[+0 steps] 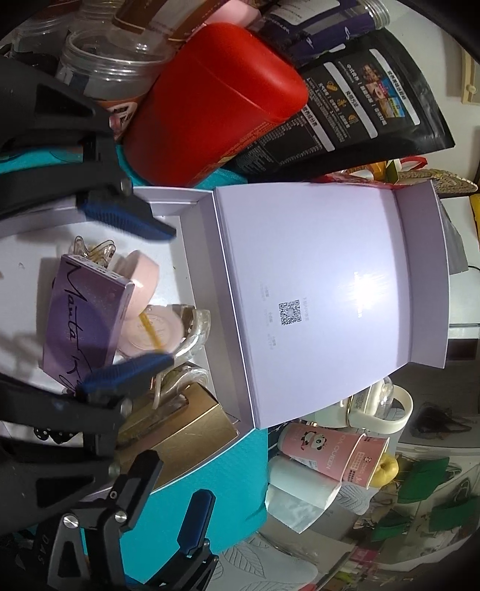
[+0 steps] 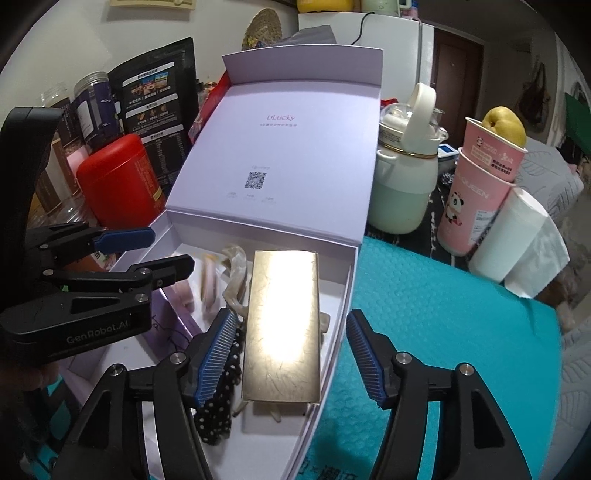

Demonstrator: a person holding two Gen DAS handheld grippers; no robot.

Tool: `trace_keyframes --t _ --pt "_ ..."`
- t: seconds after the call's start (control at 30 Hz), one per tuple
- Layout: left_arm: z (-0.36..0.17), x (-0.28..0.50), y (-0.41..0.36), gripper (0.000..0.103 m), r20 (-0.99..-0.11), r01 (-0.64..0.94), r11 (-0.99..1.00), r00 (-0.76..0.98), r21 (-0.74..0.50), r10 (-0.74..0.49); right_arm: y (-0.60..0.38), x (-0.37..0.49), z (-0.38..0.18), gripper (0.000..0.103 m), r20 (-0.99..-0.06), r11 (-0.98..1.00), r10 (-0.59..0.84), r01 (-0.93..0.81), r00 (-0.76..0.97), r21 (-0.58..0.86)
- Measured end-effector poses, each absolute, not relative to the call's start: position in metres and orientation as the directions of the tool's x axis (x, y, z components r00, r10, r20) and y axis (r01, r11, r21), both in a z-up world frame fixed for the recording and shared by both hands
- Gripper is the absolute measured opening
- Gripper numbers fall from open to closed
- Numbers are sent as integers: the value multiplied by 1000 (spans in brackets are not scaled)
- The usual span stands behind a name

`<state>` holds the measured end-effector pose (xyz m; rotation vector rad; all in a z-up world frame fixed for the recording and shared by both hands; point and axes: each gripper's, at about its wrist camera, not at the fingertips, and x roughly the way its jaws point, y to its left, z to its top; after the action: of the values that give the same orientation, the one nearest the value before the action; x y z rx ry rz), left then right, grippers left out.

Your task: Organize rigid objects

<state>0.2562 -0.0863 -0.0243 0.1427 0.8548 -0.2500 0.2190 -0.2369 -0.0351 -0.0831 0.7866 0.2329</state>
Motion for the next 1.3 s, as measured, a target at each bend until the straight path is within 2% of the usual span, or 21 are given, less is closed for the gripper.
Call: trace_keyframes --t 0.03,0.07,0.3,0.4,0.57,0.6,0.63,0.77,1.3 --pt "-23 255 -86 80 -757 272 962 634 22 -161 -238 218 -34 63 -709 972 173 -234 684 12" --pt "-21 253 -85 84 -751 269 963 640 21 -162 -239 216 -32 64 -707 973 173 -232 686 13" --pt "-5 243 -80 84 -733 253 967 663 30 -150 -240 205 -19 67 -691 975 161 -220 705 2" --pt "5 237 -76 84 -721 243 969 678 34 -145 -239 198 -11 72 -676 976 162 -218 718 3" --pt "22 228 -71 85 -699 227 973 702 41 -134 -235 187 4 73 -653 976 163 -217 740 -2" --pt "26 224 -69 89 -693 221 974 709 42 -131 -234 184 8 75 -647 976 163 -216 745 -3" --pt "29 222 -68 103 -687 216 976 715 41 -129 -234 181 13 76 -639 976 166 -217 751 -1" --pt "43 209 -62 103 -656 201 979 744 41 -125 -232 168 28 83 -611 977 166 -213 774 -3" --pt "82 142 -42 103 -600 191 981 790 41 -128 -219 100 71 86 -530 978 147 -201 835 -47"
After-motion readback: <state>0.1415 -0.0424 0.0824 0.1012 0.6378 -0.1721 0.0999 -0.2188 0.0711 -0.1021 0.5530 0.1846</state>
